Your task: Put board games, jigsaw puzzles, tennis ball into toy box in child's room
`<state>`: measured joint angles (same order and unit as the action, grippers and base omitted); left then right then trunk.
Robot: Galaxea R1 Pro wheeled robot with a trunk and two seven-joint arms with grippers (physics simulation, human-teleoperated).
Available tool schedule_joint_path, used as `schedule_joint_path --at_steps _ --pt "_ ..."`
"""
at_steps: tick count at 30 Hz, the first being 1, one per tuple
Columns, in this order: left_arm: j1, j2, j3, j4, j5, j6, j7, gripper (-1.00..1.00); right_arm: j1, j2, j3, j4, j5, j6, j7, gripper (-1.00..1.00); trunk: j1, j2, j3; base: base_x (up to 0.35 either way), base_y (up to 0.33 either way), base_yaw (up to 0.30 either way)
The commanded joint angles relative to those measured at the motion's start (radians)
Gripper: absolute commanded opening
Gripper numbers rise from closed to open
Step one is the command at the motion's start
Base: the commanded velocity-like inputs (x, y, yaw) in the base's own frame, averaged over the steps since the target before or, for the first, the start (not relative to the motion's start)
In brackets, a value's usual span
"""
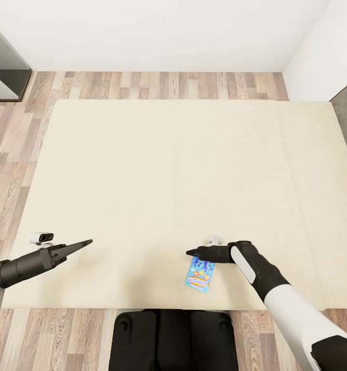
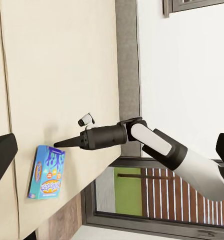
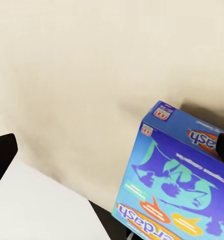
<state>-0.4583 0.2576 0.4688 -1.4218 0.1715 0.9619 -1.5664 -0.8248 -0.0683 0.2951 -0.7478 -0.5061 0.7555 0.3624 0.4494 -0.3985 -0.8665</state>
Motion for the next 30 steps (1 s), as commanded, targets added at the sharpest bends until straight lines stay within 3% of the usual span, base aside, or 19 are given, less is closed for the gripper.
schedule_joint_path --at_steps 1,16,25,30 --pt "0.0 0.0 0.0 0.0 -0.001 0.011 -0.004 1.0 0.0 -0.002 0.003 -0.001 0.001 0.002 0.003 1.0 0.001 -0.002 -0.001 0.0 0.0 0.0" --pt "0.0 0.002 0.002 0.0 -0.003 0.011 -0.004 1.0 -0.001 -0.028 0.002 -0.012 0.001 0.008 0.015 1.0 0.001 -0.002 -0.001 0.0 0.0 0.0" --pt "0.0 0.002 0.002 0.0 -0.002 0.011 -0.004 1.0 0.0 -0.033 -0.049 -0.017 0.0 0.013 0.015 1.0 0.001 -0.002 -0.001 0.0 0.0 0.0" --pt "0.0 0.003 0.002 0.0 -0.002 0.011 -0.004 1.0 0.0 -0.047 -0.058 -0.058 0.001 0.03 0.015 1.0 0.001 -0.002 -0.001 0.0 0.0 0.0"
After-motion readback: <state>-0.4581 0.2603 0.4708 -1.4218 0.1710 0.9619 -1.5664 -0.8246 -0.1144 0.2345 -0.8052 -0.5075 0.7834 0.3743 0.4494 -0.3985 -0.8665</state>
